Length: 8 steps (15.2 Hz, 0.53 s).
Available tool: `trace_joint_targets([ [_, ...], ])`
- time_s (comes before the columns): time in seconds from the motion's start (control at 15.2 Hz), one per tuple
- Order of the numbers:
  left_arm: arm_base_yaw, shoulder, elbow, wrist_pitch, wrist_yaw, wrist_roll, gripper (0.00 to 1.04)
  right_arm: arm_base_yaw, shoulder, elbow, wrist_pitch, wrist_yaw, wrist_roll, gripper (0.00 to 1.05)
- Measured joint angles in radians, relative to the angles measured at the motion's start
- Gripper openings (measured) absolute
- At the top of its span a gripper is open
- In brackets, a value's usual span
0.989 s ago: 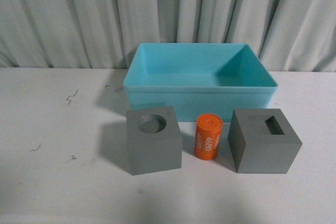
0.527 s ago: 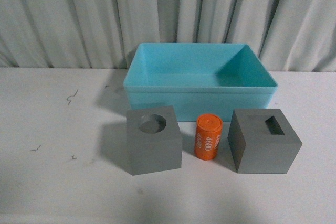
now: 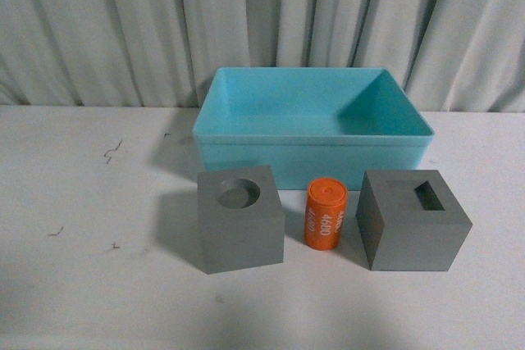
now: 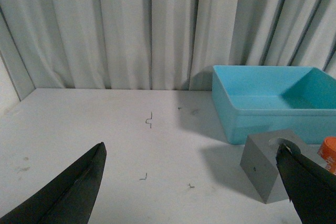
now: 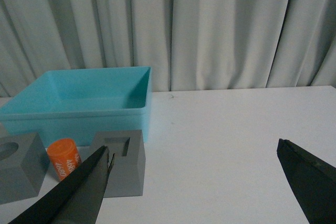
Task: Place gray and orange parts in blue box
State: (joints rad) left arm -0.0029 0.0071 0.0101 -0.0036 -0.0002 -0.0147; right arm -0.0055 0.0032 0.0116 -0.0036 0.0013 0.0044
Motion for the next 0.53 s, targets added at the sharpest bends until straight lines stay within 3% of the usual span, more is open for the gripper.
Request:
trace_joint_targets([
  [0.53, 0.000, 0.000, 0.000, 0.000, 0.000, 0.000, 0.98, 0.000, 0.000, 0.000, 0.000, 0.000, 0.000, 0.98],
])
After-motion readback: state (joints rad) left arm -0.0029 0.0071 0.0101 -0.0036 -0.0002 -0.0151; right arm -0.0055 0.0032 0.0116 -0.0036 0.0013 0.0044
